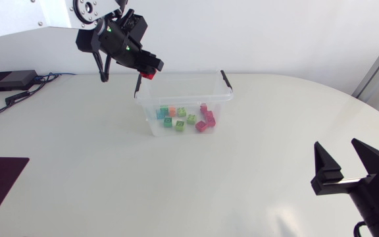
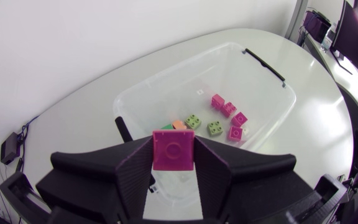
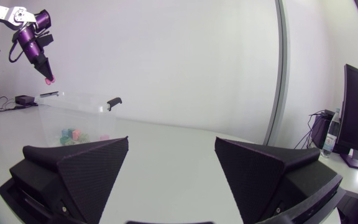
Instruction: Pick up the duplo bricks and place them in the container
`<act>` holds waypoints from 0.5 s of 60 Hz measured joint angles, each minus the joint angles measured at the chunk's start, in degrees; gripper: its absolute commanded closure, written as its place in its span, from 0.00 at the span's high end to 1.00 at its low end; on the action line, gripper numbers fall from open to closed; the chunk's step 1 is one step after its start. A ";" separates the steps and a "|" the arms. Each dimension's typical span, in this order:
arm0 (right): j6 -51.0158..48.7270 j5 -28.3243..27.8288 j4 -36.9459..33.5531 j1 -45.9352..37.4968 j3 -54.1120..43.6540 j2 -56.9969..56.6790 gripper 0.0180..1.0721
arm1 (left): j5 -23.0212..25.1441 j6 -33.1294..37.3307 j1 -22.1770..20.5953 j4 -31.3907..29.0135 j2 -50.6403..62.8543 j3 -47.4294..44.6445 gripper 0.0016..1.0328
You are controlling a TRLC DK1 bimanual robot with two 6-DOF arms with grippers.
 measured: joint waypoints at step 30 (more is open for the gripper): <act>0.42 0.50 -1.60 2.10 0.00 0.00 0.95 | -3.08 -3.10 -0.79 5.64 12.66 5.44 0.94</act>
